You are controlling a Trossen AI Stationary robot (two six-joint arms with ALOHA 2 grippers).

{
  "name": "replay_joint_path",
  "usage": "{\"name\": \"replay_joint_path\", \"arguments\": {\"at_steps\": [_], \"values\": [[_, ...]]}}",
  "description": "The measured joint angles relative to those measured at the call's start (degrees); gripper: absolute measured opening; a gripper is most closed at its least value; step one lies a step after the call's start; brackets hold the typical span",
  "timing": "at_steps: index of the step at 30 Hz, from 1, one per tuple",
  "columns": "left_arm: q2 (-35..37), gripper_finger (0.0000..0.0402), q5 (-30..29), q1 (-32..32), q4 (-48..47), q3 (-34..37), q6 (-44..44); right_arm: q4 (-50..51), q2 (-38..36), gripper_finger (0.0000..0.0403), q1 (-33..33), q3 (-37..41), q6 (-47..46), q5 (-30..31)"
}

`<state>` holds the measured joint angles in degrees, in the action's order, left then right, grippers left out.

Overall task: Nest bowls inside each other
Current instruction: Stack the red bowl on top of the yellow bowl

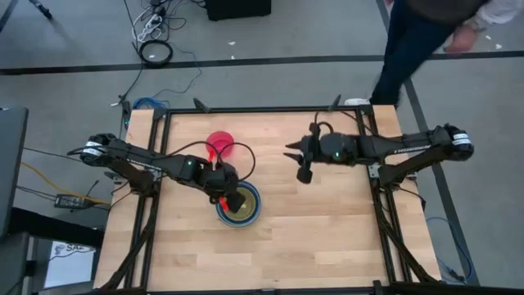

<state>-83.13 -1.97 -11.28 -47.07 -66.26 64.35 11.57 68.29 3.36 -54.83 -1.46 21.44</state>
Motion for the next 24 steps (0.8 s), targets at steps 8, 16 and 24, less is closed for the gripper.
{"name": "replay_joint_path", "arguments": {"at_steps": [8, 16, 24], "values": [[4.6, 0.0266, -14.9, 0.0, 8.5, -0.1, -11.3, -5.2, 5.3, 0.0105, -8.4, -0.3, -2.6, -11.1], [15.8, 0.0266, -27.4, 0.0, 6.4, -0.1, -12.2, -7.4, 21.5, 0.0105, -9.6, -8.8, -2.3, -14.1], [24.0, 0.0266, -34.3, -0.4, 5.2, -0.1, -15.6, 3.3, 37.4, 0.0105, -10.7, -30.1, -1.6, -10.9]]}}
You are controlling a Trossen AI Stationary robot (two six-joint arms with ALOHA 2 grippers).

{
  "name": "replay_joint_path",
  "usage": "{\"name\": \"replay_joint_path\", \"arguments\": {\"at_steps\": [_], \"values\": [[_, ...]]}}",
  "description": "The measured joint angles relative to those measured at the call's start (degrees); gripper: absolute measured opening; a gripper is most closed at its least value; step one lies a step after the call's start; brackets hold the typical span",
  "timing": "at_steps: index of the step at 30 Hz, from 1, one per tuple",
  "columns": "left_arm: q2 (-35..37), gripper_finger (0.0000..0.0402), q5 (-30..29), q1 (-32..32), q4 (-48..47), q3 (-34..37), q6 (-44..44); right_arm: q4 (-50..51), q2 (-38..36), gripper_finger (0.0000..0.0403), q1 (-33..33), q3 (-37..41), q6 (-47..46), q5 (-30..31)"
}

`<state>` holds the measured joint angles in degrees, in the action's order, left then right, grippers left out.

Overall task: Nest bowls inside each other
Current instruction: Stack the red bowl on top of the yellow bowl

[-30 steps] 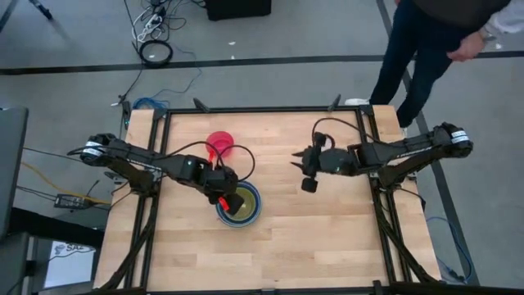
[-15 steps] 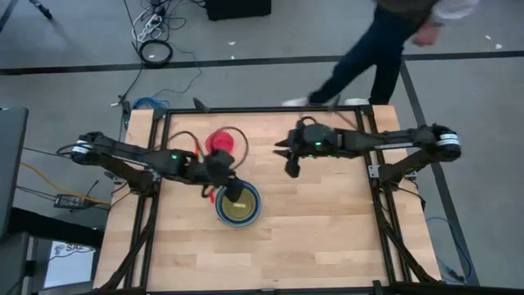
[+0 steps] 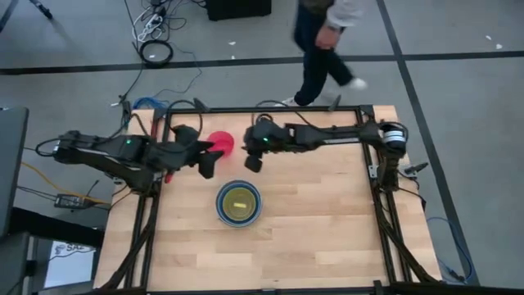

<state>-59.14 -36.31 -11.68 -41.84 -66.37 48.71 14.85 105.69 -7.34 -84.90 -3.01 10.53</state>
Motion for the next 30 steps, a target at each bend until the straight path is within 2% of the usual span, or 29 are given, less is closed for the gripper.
{"name": "replay_joint_path", "arguments": {"at_steps": [5, 8, 15, 17, 20, 27, 30], "values": [[2.0, 0.0266, -0.2, 0.0, -0.2, 0.0, -0.8, 8.9, 8.8, 0.0105, -1.8, -13.5, 0.7, 0.6], [2.2, 0.0266, -0.2, 0.0, -0.4, 0.0, -3.1, 14.0, 14.1, 0.0105, -3.6, -20.8, -1.1, -2.0], [1.6, 0.0266, -0.1, 0.0, -0.7, 0.1, -5.2, 21.1, 24.4, 0.0116, -7.5, -34.2, -5.2, -23.4], [1.6, 0.0266, -0.1, 0.0, -0.9, 0.1, -5.2, 21.3, 26.8, 0.0127, -7.8, -36.6, -6.1, -27.2], [1.4, 0.0266, -0.2, 0.0, -2.0, 0.1, -5.2, 21.6, 28.8, 0.0148, -7.8, -39.0, -5.7, -25.3], [1.4, 0.0266, -0.2, 0.0, -5.2, 0.1, -5.0, 21.9, 29.5, 0.0197, -8.7, -39.8, -4.4, -10.4], [1.4, 0.0266, -0.2, 0.0, -5.3, 0.1, -5.0, 23.0, 29.5, 0.0213, -9.7, -39.8, -6.0, -9.3]]}}
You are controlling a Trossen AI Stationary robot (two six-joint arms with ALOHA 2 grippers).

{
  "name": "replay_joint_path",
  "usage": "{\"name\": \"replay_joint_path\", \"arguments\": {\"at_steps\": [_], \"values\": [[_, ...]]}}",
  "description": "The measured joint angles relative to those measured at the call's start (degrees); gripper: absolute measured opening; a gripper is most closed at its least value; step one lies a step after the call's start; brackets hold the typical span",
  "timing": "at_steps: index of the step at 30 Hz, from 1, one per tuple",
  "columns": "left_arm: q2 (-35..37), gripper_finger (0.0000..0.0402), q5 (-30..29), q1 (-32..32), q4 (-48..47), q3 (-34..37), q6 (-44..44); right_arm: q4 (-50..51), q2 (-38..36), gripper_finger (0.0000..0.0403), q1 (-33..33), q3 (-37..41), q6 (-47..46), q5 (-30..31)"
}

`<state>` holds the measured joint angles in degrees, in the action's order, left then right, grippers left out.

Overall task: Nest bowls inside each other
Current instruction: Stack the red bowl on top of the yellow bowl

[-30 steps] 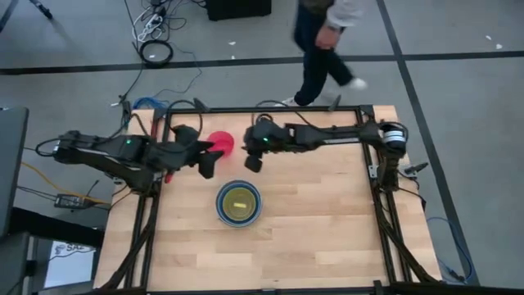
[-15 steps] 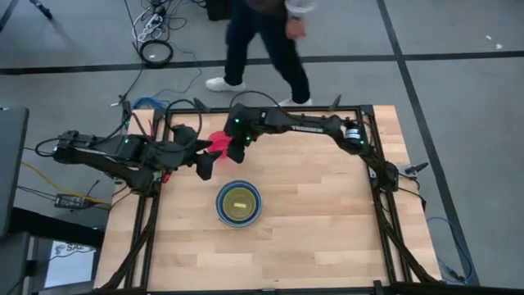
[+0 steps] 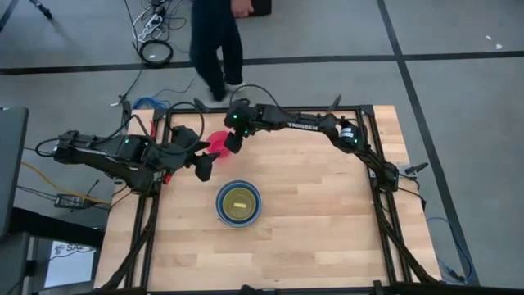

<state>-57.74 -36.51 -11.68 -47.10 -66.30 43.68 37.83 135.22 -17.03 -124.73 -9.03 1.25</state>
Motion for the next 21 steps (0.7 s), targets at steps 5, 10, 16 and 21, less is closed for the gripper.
{"name": "replay_joint_path", "arguments": {"at_steps": [5, 10, 16, 21], "values": [[0.0, 0.0266, -0.1, 0.0, 0.1, 0.0, 0.0, 1.1, 0.8, 0.0229, -1.1, 0.2, -4.6, -3.5], [0.0, 0.0266, -0.1, 0.0, 0.1, 0.0, 0.0, 1.0, 0.8, 0.0227, -1.2, 0.6, -7.0, -3.9], [0.0, 0.0266, -0.1, 0.0, 0.0, 0.0, 0.0, 0.9, 0.8, 0.0222, -0.8, 0.7, -7.9, -3.9], [0.0, 0.0266, -0.1, 0.0, 0.1, 0.0, 0.1, -0.7, 1.6, 0.0221, -0.6, 0.7, -9.3, -3.9]]}}
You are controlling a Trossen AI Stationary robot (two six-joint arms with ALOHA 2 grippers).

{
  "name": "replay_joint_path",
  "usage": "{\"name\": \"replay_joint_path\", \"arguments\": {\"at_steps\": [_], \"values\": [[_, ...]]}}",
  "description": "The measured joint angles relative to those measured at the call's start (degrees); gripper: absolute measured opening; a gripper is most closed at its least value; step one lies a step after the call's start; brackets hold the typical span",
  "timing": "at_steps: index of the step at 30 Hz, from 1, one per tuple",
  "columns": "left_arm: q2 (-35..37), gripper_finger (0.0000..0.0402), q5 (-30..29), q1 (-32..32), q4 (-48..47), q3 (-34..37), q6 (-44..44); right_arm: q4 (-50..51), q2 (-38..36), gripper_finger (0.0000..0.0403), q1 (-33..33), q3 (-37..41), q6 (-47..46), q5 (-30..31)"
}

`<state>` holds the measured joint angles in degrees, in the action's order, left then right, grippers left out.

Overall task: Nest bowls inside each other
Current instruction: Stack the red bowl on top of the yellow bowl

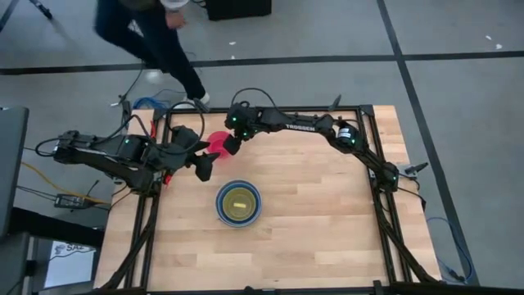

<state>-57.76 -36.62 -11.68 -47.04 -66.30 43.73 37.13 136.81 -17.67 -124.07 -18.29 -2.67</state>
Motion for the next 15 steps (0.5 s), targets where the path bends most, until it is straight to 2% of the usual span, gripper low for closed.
{"name": "replay_joint_path", "arguments": {"at_steps": [8, 15], "values": [[0.0, 0.0266, 0.0, 0.0, -0.1, 0.0, 0.0, -1.0, 5.1, 0.0221, 0.1, 0.1, -2.8, -0.5], [0.0, 0.0266, 0.0, 0.0, -0.9, 0.0, -0.1, -1.8, 6.6, 0.0217, 0.1, 0.1, -4.1, 0.9]]}}
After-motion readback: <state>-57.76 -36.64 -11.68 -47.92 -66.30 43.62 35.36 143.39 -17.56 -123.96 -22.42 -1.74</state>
